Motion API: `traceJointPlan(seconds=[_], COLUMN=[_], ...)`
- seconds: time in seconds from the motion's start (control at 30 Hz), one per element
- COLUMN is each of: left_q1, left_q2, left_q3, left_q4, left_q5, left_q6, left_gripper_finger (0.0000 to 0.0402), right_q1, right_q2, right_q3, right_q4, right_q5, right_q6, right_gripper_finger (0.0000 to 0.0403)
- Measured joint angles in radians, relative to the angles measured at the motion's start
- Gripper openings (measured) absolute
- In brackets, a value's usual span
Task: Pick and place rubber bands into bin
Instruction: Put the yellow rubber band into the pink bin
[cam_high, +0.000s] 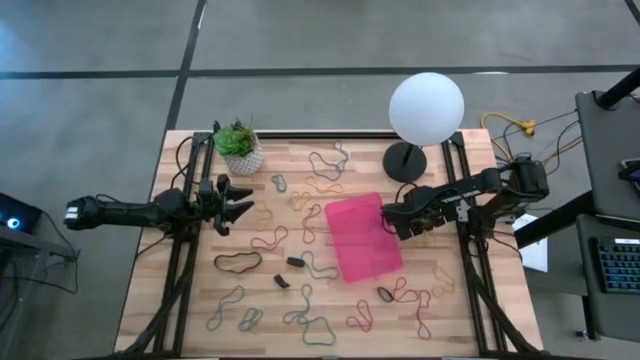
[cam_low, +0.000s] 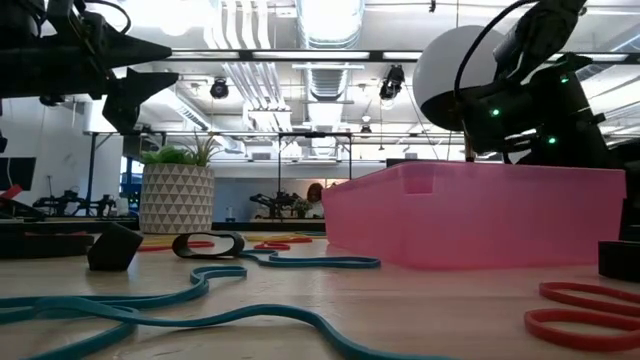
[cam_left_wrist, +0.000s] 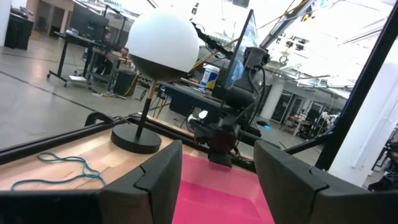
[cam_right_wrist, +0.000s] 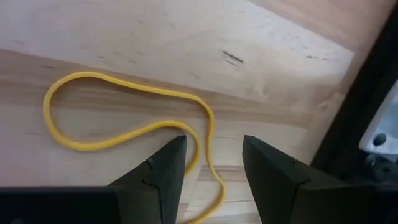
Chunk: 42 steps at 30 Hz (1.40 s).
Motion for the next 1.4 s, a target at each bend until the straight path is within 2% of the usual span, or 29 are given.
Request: traceJointPlan(seconds=[0.3, 0.47, 0.8, 1.1, 1.4], left_q1=[0.0, 0.0, 0.0, 0.001, 0.001], left_q2=[0.0, 0.0, 0.0, 0.0, 0.0], left_q3=[0.0, 0.0, 0.0, 0.0, 0.0], left_q4=[0.0, 0.0, 0.0, 0.0, 0.0], left_q5=[0.0, 0.0, 0.0, 0.0, 0.0], left_q6=[0.0, 0.0, 0.0, 0.0, 0.0], left_gripper_finger=[0.0184, 0.0184, 0.0184, 0.0184, 0.0184], right_q1=[-0.101, -0.137, -0.142, -0.142, -0.142], right_q2=[-0.005, -0.005, -0.006, -0.006, -0.003], right_q3=[-0.019, -0.027, -0.046, -0.046, -0.035], right_q4=[0.036, 0.048, 0.088, 0.1, 0.118], right_q5=[-0.081, -0.113, -0.153, -0.162, -0.265], right_q6=[-0.263, -0.335, -0.457, -0.637, -0.79], right_gripper_finger=[0.0138, 0.0122, 0.0087, 0.0057, 0.0011])
